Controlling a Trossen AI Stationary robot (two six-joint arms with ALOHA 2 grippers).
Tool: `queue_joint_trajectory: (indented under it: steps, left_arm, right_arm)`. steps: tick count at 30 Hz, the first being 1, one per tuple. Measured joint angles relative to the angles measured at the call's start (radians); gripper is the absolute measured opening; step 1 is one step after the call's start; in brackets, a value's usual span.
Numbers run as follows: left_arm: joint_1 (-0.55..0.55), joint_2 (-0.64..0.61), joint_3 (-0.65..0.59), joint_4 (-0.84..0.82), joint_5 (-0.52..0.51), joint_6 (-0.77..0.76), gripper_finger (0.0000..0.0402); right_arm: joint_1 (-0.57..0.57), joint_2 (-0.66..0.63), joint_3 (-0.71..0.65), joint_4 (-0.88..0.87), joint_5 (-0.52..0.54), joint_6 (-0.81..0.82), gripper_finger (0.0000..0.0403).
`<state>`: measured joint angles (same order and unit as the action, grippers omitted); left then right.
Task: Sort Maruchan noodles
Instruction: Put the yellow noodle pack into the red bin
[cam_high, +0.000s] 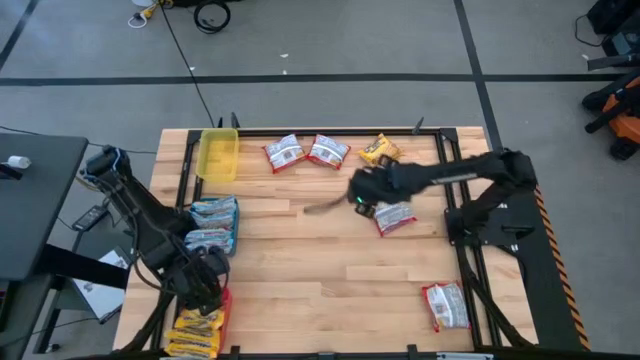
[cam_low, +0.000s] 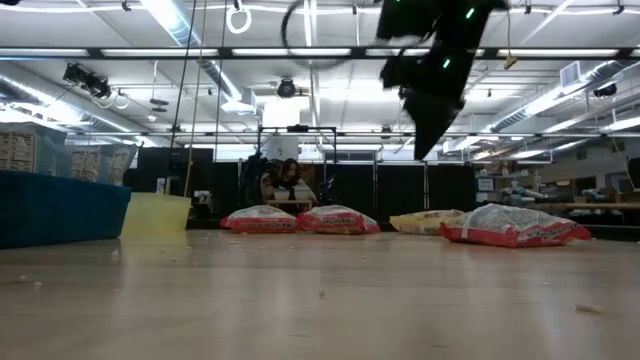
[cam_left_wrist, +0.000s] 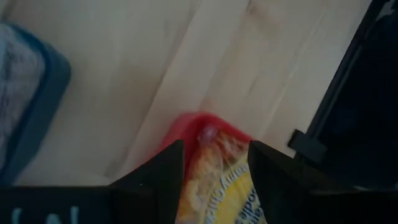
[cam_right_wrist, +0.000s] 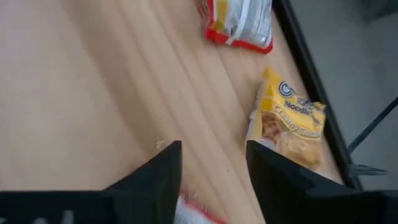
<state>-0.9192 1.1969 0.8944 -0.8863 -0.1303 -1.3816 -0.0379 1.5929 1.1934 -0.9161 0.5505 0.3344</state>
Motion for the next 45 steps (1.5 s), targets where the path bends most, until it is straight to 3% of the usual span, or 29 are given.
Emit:
queue_joint_trajectory:
  steps: [7, 14, 19, 23, 25, 33, 38, 45]
  left_arm:
    - [-0.025, 0.000, 0.000, -0.004, -0.055, 0.054, 0.0183]
    - [-0.085, 0.000, 0.000, -0.025, -0.083, 0.027, 0.0183]
    - [-0.124, 0.000, 0.000, -0.023, -0.156, 0.016, 0.0183]
    - [-0.148, 0.000, 0.000, -0.022, -0.281, 0.027, 0.0183]
    - [-0.153, 0.000, 0.000, -0.011, -0.357, 0.055, 0.0183]
    - [-0.126, 0.003, 0.000, 0.085, -0.573, 0.243, 0.0183]
    - [-0.051, 0.082, 0.000, 0.290, -0.616, 0.534, 0.0183]
    - [0.086, 0.285, 0.000, 0.585, -0.620, 0.822, 0.0184]
  right_arm:
    - [-0.230, 0.192, 0.000, 0.051, -0.010, -0.041, 0.0249]
    - [-0.351, 0.336, 0.000, 0.068, -0.001, -0.011, 0.0235]
    - [-0.367, 0.382, 0.006, 0.065, 0.010, 0.031, 0.0170]
    - [-0.343, 0.378, 0.000, 0.075, 0.010, 0.006, 0.0055]
    - [-0.317, 0.358, -0.003, 0.070, 0.003, -0.027, 0.0016]
    - [-0.076, 0.184, -0.001, 0.082, -0.059, -0.117, 0.0007]
    - [0.156, 0.069, -0.001, 0.189, -0.174, -0.185, 0.0005]
    - [0.380, 0.031, -0.001, 0.342, -0.185, -0.113, 0.0005]
